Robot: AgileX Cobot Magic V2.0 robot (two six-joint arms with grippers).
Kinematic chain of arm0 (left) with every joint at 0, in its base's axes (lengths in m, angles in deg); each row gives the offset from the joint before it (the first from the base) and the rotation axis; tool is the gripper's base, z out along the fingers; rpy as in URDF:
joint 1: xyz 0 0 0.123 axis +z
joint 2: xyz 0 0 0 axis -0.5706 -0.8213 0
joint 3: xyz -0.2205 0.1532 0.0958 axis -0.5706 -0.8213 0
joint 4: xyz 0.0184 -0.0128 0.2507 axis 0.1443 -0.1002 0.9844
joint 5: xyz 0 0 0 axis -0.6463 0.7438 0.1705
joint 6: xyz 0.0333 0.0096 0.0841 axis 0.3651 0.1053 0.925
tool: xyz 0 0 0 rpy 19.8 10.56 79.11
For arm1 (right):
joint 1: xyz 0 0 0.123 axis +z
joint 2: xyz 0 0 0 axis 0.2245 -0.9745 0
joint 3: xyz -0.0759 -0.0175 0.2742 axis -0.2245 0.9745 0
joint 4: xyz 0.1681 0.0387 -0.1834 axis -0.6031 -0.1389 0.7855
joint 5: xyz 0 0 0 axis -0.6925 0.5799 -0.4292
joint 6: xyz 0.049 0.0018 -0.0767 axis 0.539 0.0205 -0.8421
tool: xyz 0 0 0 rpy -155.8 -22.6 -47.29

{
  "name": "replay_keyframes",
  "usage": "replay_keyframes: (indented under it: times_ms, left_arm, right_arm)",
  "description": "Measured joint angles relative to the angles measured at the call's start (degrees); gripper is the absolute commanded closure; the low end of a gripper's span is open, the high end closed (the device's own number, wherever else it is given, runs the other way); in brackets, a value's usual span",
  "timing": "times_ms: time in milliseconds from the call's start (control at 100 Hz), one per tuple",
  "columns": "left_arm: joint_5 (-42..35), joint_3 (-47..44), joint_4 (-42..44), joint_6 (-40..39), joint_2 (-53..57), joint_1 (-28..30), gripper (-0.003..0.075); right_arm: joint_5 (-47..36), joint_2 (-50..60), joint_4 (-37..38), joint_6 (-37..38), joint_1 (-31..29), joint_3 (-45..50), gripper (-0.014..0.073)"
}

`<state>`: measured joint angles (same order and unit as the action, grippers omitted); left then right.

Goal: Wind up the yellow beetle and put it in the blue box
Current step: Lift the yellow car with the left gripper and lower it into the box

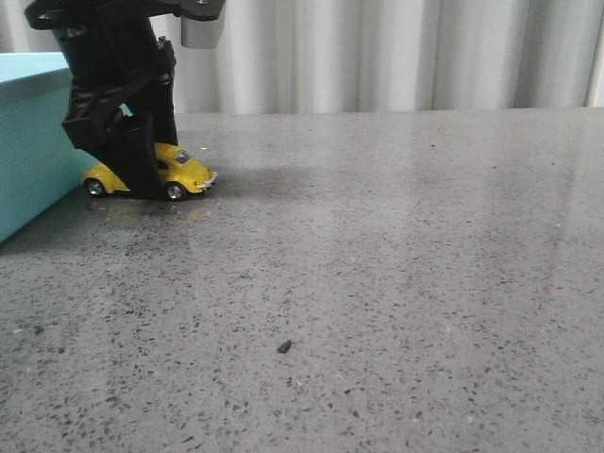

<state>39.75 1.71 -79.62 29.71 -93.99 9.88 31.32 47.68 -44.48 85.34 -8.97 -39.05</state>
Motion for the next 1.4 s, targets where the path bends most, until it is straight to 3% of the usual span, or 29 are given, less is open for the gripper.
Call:
replay_keyframes:
  times_ms: [90,400,660,960,1400]
  left_arm:
    - [0.0,0.0,0.0,0.0,0.0,0.0,0.0238]
    - [0.0,0.0,0.1,0.0,0.0,0.0,0.048]
    - [0.8,0.1,0.1,-0.1,0.0,0.0,0.059]
    - [5.5,3.5,-0.5,-0.1,-0.2,0.0,0.0609]
    - [14.1,24.6,-6.9,-2.8,0.0,0.0,0.0609]
  right_arm:
    - [-0.2,0.0,0.0,0.0,0.0,0.0,0.0655]
    - [-0.4,0.0,-0.1,0.0,0.0,0.0,0.0655]
    - [-0.4,0.0,-0.2,0.0,0.0,0.0,0.0655]
    - [-0.9,0.0,-0.2,0.0,0.0,0.0,0.0655]
    - [-0.7,0.0,-0.7,0.0,0.0,0.0,0.0655]
